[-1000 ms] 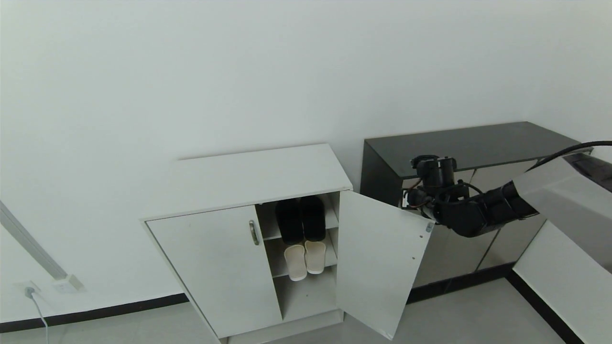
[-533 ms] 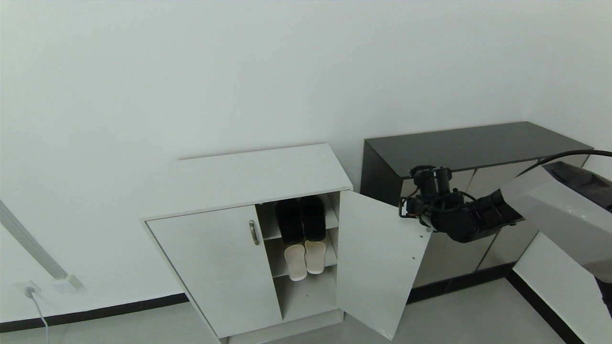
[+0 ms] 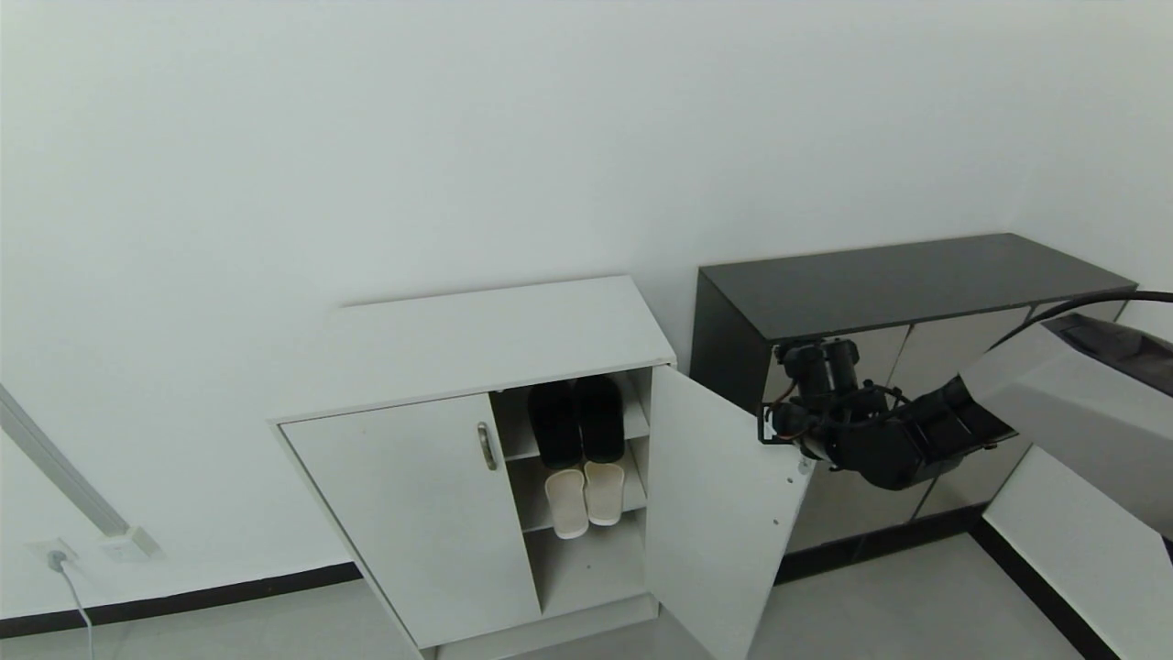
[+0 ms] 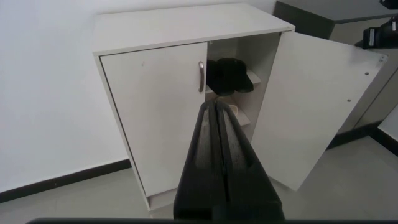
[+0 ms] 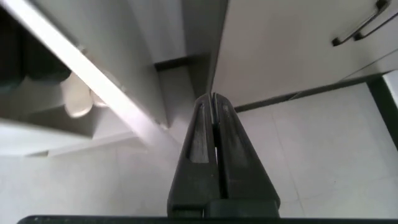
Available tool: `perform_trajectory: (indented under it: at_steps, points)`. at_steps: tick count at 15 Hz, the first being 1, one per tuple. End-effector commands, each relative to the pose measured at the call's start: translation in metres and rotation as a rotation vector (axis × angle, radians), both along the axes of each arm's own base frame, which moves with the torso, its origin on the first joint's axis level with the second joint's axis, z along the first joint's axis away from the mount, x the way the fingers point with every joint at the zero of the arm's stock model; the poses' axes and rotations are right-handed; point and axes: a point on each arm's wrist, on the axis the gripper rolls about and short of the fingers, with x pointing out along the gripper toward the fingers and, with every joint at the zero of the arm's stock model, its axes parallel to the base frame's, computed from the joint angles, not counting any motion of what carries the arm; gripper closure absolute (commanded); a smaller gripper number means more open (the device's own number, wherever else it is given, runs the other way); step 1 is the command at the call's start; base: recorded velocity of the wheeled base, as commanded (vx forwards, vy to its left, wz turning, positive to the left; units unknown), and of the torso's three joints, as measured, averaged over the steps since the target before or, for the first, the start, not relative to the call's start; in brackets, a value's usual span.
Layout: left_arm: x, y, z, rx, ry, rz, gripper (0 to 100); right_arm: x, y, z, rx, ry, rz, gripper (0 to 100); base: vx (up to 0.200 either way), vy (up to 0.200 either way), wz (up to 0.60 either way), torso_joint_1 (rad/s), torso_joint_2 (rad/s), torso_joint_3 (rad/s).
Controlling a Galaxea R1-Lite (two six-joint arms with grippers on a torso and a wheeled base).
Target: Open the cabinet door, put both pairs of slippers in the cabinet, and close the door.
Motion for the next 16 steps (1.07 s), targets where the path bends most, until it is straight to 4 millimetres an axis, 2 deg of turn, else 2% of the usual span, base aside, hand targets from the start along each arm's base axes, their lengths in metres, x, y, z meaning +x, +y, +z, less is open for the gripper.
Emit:
perform_trajectory:
  at_steps: [1,6,9,12,16]
  points:
    - [0.000,0.000,0.000,0.000,0.001,-0.001,100,-0.024,0.016,0.018,0.011,-0.016,0.056,100,0.000,0.000,0.00,0.000,0.00,0.000]
    - [0.000,0.000,0.000,-0.001,0.001,-0.001,100,-0.082,0.066,0.015,0.024,-0.003,0.223,100,0.000,0.000,0.00,0.000,0.00,0.000]
    - [0.000,0.000,0.000,-0.001,0.001,-0.001,100,-0.103,0.079,0.031,0.075,-0.018,0.297,100,0.000,0.000,0.00,0.000,0.00,0.000]
    - [0.000,0.000,0.000,-0.001,0.001,-0.001,100,-0.121,0.080,0.037,0.080,-0.027,0.343,100,0.000,0.000,0.00,0.000,0.00,0.000]
    - [0.000,0.000,0.000,-0.001,0.001,-0.001,100,-0.125,0.065,0.035,0.106,-0.085,0.359,100,0.000,0.000,0.00,0.000,0.00,0.000]
